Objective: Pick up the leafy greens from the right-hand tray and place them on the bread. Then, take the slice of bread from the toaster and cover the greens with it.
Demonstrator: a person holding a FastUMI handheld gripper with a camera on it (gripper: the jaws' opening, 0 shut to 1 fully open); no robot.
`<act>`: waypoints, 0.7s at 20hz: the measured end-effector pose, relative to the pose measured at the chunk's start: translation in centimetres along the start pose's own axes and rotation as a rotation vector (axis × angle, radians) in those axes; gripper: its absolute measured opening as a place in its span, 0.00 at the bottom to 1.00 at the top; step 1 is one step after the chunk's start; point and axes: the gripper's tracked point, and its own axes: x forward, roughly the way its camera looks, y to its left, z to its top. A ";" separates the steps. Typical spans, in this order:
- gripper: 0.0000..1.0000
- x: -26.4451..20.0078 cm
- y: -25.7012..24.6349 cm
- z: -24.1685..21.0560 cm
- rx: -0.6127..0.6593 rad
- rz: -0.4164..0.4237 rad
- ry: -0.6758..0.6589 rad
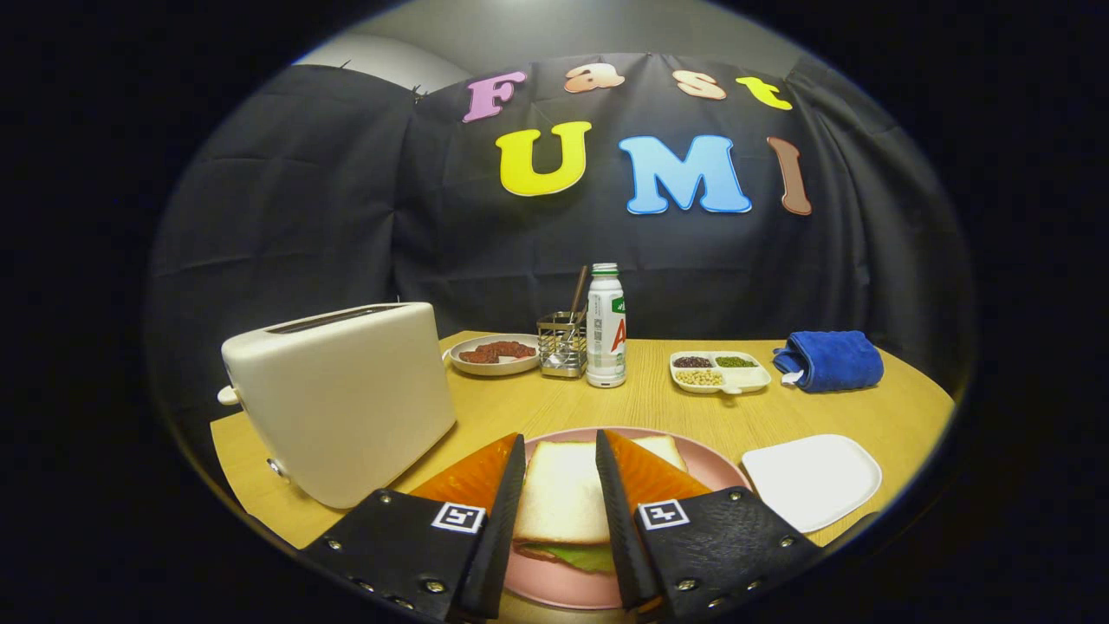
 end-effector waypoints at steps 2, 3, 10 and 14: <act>0.50 -0.4 -1.5 1.7 -0.018 -0.015 -0.020; 0.50 -0.5 -2.4 2.4 -0.032 -0.020 -0.022; 0.50 -2.8 -11.2 8.5 -0.075 -0.059 -0.102; 0.50 -4.5 -16.8 9.8 -0.066 -0.078 -0.113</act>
